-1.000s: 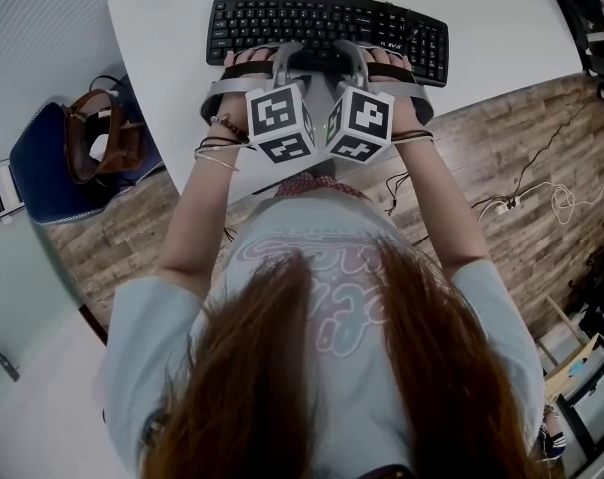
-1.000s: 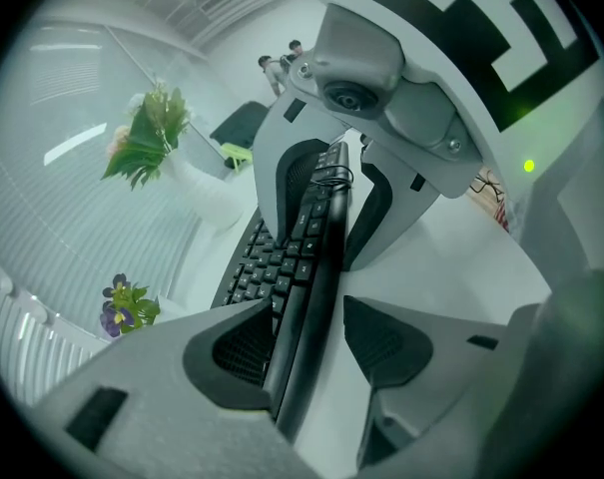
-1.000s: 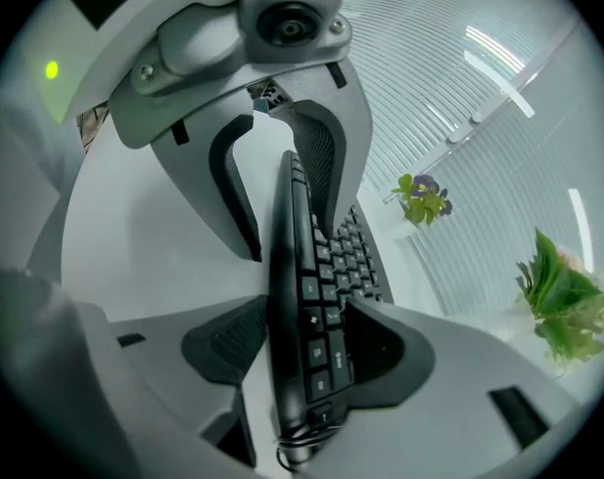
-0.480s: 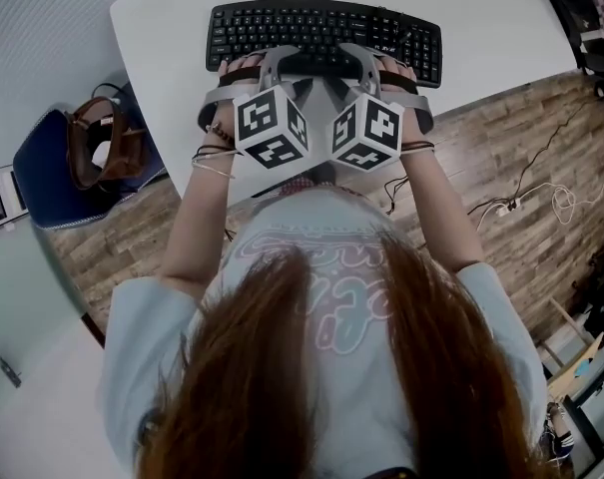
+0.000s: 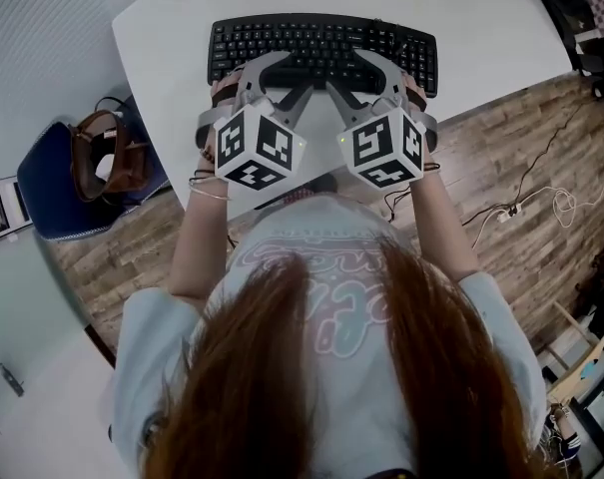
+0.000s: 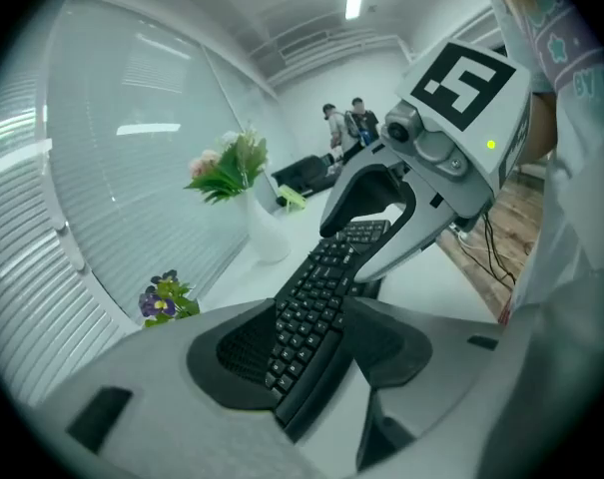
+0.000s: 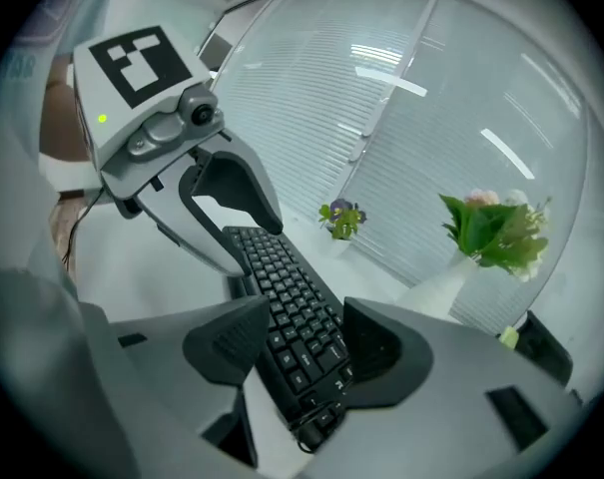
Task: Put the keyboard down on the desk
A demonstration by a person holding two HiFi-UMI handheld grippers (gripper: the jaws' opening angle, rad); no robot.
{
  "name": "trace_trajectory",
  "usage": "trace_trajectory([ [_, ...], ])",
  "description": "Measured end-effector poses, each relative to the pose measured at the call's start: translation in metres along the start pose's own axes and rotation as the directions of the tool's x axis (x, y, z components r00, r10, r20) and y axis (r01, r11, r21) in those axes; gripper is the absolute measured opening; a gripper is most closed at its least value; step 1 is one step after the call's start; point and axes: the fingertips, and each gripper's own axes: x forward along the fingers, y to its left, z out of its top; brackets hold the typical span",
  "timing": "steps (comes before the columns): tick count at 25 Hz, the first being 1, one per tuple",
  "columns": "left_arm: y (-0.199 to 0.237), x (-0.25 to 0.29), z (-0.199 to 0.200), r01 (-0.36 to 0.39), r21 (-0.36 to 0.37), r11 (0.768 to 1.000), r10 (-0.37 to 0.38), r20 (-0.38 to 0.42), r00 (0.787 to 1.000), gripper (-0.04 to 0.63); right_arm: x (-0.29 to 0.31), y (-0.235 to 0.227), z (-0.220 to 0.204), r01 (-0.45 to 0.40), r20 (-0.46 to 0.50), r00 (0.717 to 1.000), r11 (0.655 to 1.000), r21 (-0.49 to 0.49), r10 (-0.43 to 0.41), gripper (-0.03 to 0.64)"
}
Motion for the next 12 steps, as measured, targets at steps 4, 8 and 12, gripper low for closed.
trace_trajectory([
  [4, 0.013, -0.018, 0.024, -0.043, -0.083, 0.996, 0.053, 0.125, 0.991, 0.196, -0.018, -0.015, 0.017, 0.03, 0.088, 0.995, 0.995, 0.1, -0.039, 0.23],
  [8, 0.017, -0.028, 0.037, -0.037, -0.136, 0.99, 0.062, 0.183, 0.981, 0.196, -0.028, -0.019, 0.031, 0.018, 0.164, 0.985, 0.981, 0.195, -0.051, 0.215],
  [12, 0.021, -0.038, 0.046, -0.028, -0.179, 0.983, 0.069, 0.226, 0.972, 0.196, -0.038, -0.023, 0.041, 0.009, 0.205, 0.977, 0.97, 0.242, -0.06, 0.209],
])
